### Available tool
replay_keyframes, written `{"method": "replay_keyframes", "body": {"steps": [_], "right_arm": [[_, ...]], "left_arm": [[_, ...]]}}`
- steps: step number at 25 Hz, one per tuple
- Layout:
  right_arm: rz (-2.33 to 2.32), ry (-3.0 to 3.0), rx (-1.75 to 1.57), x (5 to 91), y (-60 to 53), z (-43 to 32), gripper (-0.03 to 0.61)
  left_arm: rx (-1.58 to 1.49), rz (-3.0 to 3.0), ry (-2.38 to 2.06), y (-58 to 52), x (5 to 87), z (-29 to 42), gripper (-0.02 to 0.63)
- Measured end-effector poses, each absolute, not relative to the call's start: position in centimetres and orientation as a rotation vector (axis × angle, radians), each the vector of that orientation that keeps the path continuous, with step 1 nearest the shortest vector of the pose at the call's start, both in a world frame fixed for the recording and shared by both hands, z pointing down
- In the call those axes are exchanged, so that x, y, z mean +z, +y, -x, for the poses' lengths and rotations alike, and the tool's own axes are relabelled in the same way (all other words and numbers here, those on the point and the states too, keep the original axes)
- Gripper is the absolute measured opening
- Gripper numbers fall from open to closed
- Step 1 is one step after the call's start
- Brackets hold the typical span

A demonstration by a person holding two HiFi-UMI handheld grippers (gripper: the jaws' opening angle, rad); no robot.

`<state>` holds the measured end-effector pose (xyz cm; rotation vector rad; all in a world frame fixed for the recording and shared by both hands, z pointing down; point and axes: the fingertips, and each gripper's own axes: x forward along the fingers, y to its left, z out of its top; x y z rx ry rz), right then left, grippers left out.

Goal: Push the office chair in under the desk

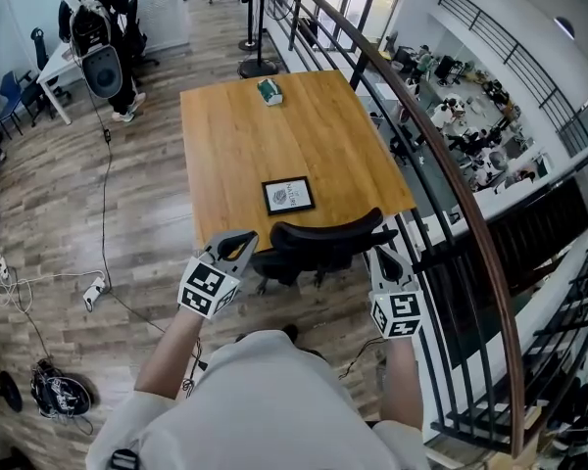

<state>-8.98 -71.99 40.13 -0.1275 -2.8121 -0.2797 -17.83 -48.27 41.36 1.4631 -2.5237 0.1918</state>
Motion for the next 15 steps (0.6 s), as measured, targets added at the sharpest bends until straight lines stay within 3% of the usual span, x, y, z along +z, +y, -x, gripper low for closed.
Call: {"method": "replay_keyframes", "body": {"steps": [15], "right_arm": [[0.116, -2.814, -0.278, 40.7, -73.7, 9.2, 0.002]], "left_arm": [[0.203, -1.481, -2.482, -50.0, 42.6, 18.3, -0.006]]}}
